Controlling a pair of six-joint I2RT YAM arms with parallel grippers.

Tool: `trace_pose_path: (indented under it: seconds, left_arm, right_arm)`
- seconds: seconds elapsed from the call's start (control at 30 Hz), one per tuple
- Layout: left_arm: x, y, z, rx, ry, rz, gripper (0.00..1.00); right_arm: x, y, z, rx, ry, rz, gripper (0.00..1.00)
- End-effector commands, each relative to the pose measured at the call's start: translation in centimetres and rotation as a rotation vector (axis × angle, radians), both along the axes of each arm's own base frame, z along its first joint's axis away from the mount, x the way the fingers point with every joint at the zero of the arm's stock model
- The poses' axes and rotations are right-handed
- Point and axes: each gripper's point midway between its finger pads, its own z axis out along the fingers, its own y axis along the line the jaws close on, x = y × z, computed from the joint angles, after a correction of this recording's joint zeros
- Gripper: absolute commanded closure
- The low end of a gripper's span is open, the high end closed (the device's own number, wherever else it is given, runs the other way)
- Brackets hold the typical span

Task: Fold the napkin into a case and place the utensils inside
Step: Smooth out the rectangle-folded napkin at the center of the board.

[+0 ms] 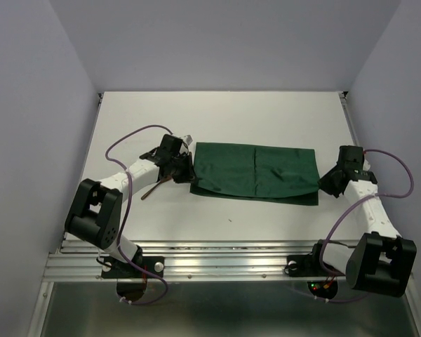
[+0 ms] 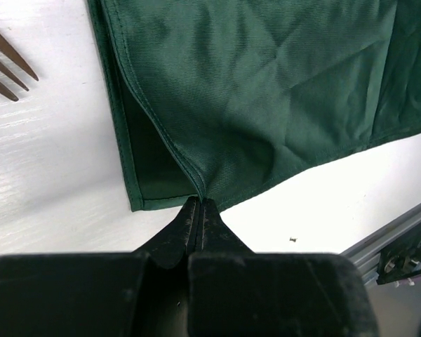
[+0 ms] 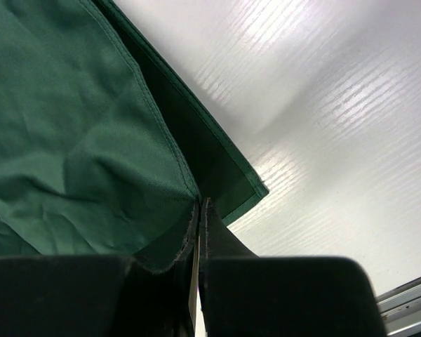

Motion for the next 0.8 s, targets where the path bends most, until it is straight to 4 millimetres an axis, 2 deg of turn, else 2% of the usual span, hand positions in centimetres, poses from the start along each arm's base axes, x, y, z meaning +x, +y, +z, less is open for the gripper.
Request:
trace_pose_path:
  seconds: [0.0, 0.1, 0.2, 0.27, 0.53, 0.77]
  left_arm:
    - [0.8, 0.3, 2.5, 0.024, -0.063, 0.003, 1.0]
    - [1.1, 0.6, 3.6, 0.029, -0.082, 0.016, 1.0]
    - [0.7, 0.3, 3.7, 0.009, -0.07, 0.006, 1.0]
    - [0.5, 0.2, 3.4, 0.004, -0.058, 0.008, 1.0]
    - [-1.1, 0.5, 0.8, 0.003, 0.009, 0.007, 1.0]
    - [-1.3, 0.5, 0.1, 0.006, 0.027, 0.003, 1.0]
  right_arm:
    - [0.9, -0.5, 3.0, -0.022, -0.076, -0.029, 0.99]
    - [0.7, -0.4, 3.7, -0.018, -0.087, -0.033, 0.99]
    - [0.6, -0.1, 4.0, -0.003, -0.093, -0.035, 0.99]
    - [0.3, 0.2, 3.8, 0.013, -0.086, -0.037, 0.99]
    - [-1.4, 1.2, 0.9, 0.07, -0.032, -0.055, 0.99]
    - [-1.5, 1.2, 0.5, 0.068, -0.026, -0.057, 0.99]
